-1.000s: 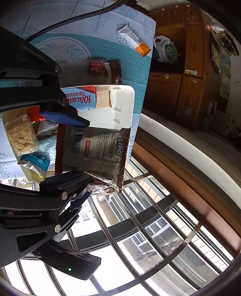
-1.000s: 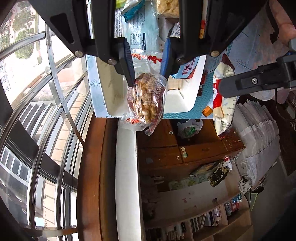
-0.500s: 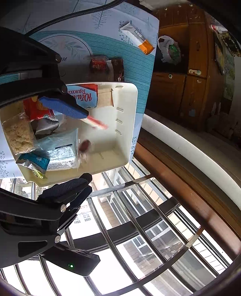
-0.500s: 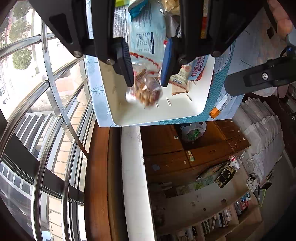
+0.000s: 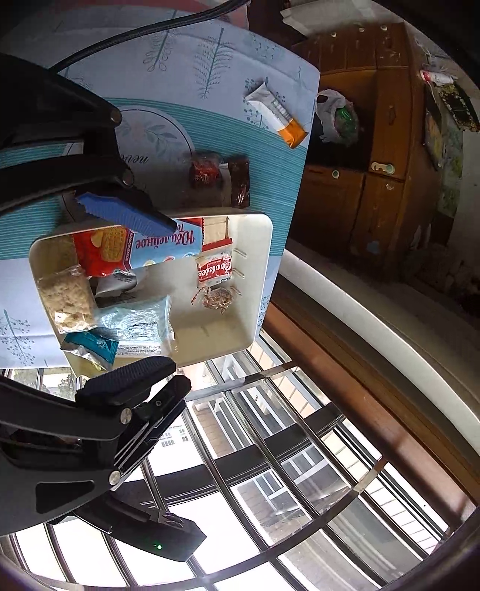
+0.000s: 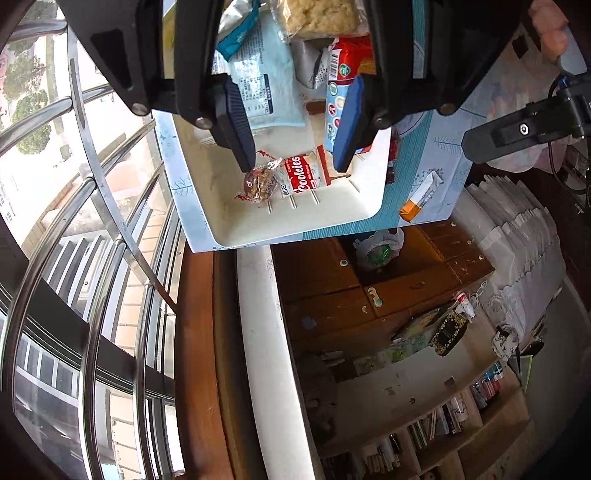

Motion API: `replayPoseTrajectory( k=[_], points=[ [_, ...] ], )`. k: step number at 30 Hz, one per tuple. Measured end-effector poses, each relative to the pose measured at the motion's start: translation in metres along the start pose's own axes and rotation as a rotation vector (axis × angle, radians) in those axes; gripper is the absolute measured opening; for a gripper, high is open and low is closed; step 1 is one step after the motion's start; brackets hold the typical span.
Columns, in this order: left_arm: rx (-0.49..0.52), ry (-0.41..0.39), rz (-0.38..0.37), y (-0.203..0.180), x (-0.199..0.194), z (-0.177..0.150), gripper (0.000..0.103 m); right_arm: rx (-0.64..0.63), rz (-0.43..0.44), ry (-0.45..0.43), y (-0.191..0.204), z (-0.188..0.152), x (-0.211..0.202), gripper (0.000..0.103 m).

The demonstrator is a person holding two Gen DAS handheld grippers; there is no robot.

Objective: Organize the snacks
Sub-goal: 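Withdraw both tools from the tray toward the orange-white bar and red packet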

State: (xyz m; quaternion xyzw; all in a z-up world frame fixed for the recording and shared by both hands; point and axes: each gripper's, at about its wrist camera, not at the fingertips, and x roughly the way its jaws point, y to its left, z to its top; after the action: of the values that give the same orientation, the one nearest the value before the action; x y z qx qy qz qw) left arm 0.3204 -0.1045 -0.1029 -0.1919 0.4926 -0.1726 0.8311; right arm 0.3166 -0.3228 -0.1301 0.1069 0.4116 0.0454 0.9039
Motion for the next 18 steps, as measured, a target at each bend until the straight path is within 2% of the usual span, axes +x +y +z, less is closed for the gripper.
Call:
replayPoseTrajectory(
  k=[6, 9, 18],
  points=[
    [0.035, -0.015, -0.007, 0.024, -0.040, -0.006, 0.066, 0.043, -0.011, -0.023, 0.023, -0.007, -0.019, 0.045],
    [0.058, -0.016, -0.013, 0.039, -0.061, -0.009, 0.067, 0.087, -0.006, -0.033, 0.037, -0.012, -0.029, 0.051],
    [0.127, -0.022, 0.001, 0.093, -0.125, -0.014, 0.071, 0.182, -0.013, -0.051, 0.090, -0.035, -0.054, 0.052]
  ],
)
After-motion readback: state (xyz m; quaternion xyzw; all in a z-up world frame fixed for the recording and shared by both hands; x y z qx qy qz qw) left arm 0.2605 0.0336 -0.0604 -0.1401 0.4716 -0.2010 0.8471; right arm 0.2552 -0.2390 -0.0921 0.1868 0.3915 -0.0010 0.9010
